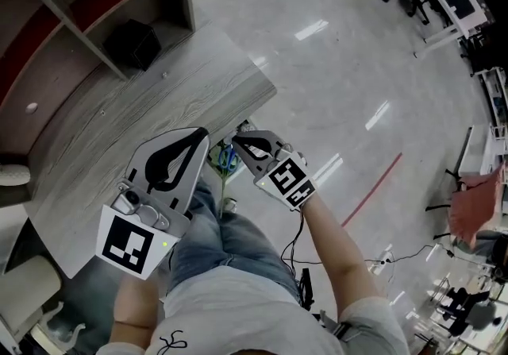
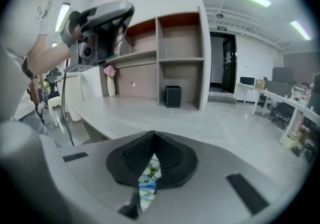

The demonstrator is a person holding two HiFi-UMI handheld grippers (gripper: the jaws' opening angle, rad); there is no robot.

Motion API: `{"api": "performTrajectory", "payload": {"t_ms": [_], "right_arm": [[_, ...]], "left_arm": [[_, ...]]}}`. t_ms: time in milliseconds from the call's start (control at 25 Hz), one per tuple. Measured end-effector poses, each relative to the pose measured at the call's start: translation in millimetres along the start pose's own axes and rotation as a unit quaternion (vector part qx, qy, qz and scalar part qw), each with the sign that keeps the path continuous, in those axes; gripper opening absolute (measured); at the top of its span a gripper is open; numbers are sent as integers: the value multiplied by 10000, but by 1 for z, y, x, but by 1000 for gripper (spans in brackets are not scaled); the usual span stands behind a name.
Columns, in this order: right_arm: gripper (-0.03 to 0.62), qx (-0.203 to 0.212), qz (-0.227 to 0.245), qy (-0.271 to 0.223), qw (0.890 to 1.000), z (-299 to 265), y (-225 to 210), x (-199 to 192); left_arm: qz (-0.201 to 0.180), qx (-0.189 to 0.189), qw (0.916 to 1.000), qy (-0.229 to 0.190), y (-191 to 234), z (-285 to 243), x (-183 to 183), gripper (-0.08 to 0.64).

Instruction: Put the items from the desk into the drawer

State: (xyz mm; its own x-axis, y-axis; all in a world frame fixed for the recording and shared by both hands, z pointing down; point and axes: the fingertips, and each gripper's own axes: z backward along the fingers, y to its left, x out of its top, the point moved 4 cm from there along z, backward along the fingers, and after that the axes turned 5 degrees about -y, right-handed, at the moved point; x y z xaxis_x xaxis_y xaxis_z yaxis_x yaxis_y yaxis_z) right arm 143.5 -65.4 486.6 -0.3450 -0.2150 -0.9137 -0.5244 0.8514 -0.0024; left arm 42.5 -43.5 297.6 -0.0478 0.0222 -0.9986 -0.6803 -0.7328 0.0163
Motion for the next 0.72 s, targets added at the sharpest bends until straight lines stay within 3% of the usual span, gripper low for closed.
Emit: {"api": "performTrajectory", "payload": {"t_ms": [320,720], "right_arm": [[8,-480,-370,-1282,9899,53,3,81],[8,-735,-379,-2331,9689,129,22,154]], "left_arm": [[-111,-158,9997,-135,-17,-6,17,11],[-267,-411,9984,-270,-51,-9,37,11]]}}
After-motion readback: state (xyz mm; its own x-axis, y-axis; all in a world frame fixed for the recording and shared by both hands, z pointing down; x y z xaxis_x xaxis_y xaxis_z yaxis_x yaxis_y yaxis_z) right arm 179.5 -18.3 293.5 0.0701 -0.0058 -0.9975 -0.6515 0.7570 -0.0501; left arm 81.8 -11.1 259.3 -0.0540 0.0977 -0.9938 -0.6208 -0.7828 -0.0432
